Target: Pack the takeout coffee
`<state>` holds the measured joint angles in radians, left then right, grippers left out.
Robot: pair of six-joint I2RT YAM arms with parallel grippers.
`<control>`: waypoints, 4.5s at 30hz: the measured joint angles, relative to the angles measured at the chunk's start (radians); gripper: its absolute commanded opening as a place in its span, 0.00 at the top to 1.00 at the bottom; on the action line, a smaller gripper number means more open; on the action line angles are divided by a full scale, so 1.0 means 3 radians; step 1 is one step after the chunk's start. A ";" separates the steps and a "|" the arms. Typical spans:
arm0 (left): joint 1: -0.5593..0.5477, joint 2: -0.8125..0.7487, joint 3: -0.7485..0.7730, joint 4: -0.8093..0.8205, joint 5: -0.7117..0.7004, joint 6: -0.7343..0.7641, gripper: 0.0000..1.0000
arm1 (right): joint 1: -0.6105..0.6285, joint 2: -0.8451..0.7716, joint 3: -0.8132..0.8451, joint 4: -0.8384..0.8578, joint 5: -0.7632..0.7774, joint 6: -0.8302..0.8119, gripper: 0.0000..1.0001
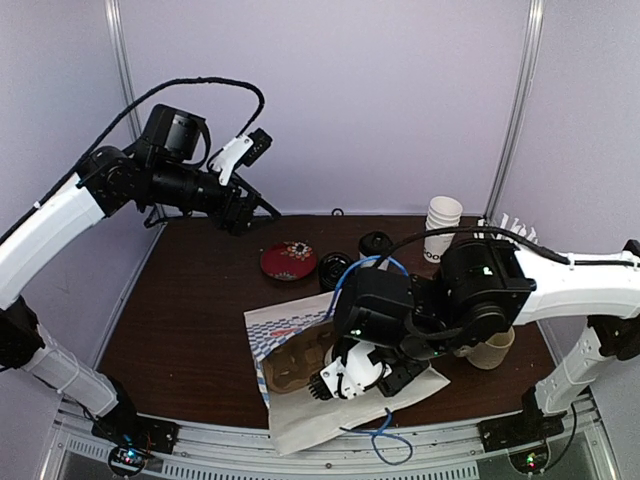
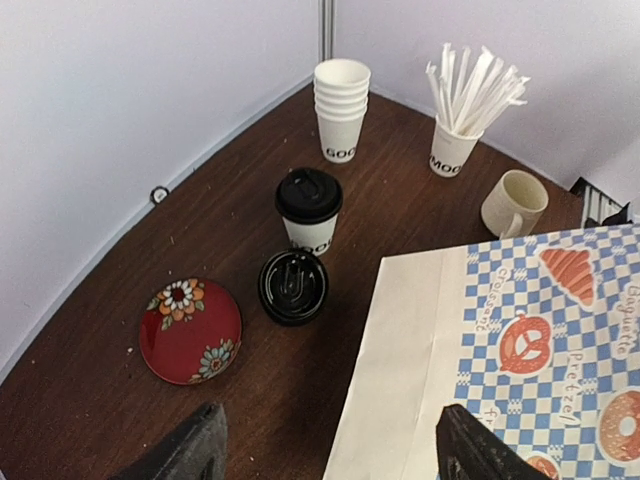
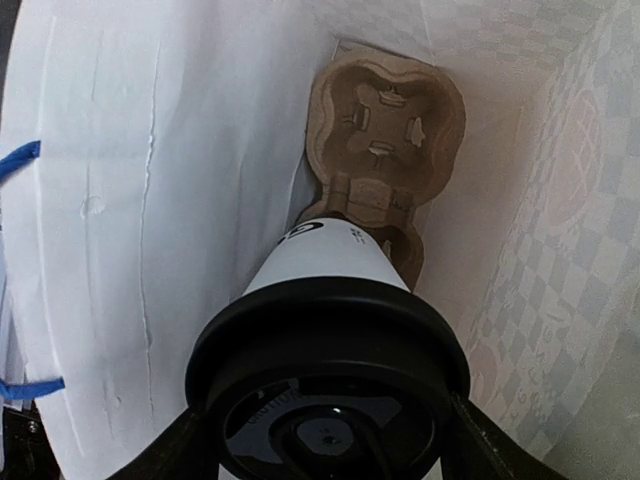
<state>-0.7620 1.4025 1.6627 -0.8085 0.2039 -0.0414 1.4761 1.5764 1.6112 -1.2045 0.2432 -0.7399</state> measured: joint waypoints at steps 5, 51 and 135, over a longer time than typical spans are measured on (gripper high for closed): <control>0.0052 0.0209 -0.0248 0.0069 -0.0074 -0.0015 0.25 | -0.0001 -0.0001 -0.0219 0.0253 0.0301 -0.0065 0.35; 0.0160 0.0275 -0.0562 0.0348 0.0134 -0.0017 0.25 | -0.0312 0.0056 -0.0825 0.1160 0.0572 0.0014 0.37; 0.0908 -0.0388 -0.1266 0.0423 0.0436 0.0056 0.24 | -0.1356 0.0768 -0.0177 0.0470 -0.1480 0.0393 0.34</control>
<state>-0.4896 1.2861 1.2827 -0.6815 0.3347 -0.0246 1.0695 1.8069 1.5581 -1.0634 -0.2008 -0.6220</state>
